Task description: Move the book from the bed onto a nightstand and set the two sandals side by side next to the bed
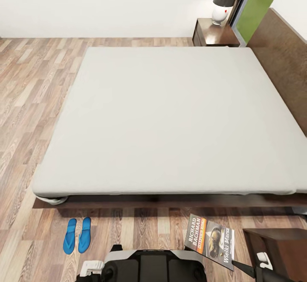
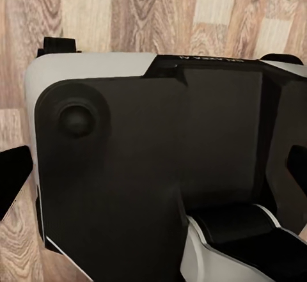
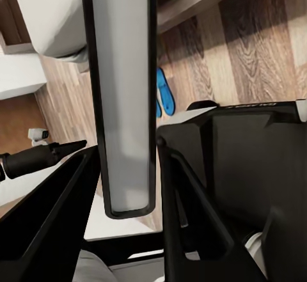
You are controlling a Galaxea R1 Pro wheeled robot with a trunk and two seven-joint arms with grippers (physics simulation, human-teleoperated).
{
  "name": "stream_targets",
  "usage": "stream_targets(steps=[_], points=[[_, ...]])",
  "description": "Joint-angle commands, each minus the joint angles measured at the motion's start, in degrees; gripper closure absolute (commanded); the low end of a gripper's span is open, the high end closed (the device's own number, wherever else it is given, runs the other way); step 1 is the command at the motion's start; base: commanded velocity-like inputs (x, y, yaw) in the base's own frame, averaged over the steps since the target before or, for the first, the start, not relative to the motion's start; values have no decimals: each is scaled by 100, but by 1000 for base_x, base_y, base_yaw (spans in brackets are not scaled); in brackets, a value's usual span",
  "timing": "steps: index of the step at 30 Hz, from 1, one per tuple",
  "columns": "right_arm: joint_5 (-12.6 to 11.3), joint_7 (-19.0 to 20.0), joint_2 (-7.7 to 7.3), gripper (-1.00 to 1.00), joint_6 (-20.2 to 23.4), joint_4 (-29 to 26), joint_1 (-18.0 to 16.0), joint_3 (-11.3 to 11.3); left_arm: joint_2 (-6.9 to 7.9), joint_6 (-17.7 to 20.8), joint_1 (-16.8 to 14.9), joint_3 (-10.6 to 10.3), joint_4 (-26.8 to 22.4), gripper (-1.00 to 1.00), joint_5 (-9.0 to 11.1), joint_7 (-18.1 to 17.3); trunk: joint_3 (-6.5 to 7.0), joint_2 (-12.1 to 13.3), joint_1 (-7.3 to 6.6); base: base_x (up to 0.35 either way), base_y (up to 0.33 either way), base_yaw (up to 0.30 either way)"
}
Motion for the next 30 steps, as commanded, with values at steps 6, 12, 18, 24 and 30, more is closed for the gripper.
stream_targets(steps=[6, 12, 18, 24, 30], points=[[-45, 6, -3, 100, 61, 0, -2, 40, 0, -23, -5, -50, 7, -100, 46, 44, 50, -8, 3, 0, 0, 0], [-45, 4, -3, 100, 60, 0, -2, 38, -8, -23, -4, -50, 7, -100, 46, 51, 106, -8, 3, 0, 0, 0], [-45, 4, -3, 100, 60, 0, -2, 40, -73, -23, 1, -50, 14, -100, 46, 52, 161, -8, 3, 0, 0, 0], [-45, 5, -3, 100, 60, 0, -2, 42, -79, -23, 2, -50, 16, -100, 46, 52, 217, -8, 3, 0, 0, 0], [-45, 4, -3, 100, 60, 0, -2, 40, -79, -23, 3, -50, 16, -100, 46, 52, 273, -8, 3, 0, 0, 0]])
